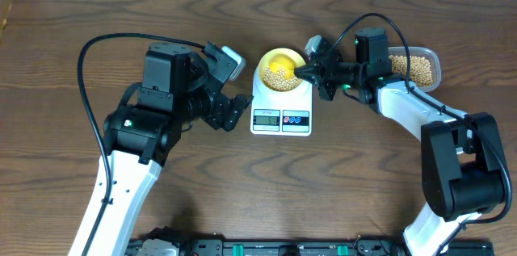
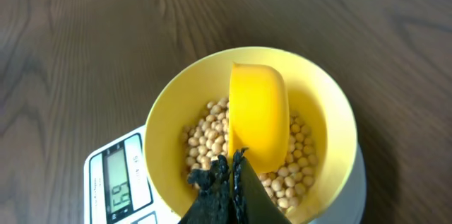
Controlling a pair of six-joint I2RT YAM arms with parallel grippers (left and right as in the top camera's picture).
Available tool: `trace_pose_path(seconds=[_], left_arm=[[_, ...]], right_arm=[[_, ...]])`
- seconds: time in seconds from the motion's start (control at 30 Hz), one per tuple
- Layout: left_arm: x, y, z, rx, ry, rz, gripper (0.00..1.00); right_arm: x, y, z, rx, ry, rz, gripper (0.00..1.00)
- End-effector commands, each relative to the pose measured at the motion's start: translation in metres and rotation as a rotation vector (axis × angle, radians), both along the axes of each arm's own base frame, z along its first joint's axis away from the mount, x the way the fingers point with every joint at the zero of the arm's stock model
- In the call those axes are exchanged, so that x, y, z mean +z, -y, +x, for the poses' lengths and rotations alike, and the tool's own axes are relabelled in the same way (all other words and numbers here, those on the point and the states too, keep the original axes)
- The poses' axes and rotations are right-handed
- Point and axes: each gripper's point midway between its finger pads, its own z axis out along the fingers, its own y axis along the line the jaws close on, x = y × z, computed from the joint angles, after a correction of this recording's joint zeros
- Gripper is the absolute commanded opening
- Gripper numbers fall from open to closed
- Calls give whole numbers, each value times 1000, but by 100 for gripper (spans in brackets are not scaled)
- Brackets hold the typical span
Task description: Scoop item into bowl and weigh 50g on scale
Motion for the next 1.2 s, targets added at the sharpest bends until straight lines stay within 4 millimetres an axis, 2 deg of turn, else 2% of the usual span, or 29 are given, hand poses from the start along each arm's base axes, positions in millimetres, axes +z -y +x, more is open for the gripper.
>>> trace_pose_path(seconds=[0.0,0.53,1.0,1.17], left_arm=[[-6,1,-3,-13,-19,-5,85],[-6,1,-3,-13,-19,-5,85],[-6,1,-3,-13,-19,-5,85],[-6,1,-3,-13,-19,-5,86]], right_arm=[[19,-7,-10,57,22,49,1],[27,-8,-17,76,-58,121,1],[27,-3,-15,6,-191,161,1],[36,4,-13,5,-237,218,1]])
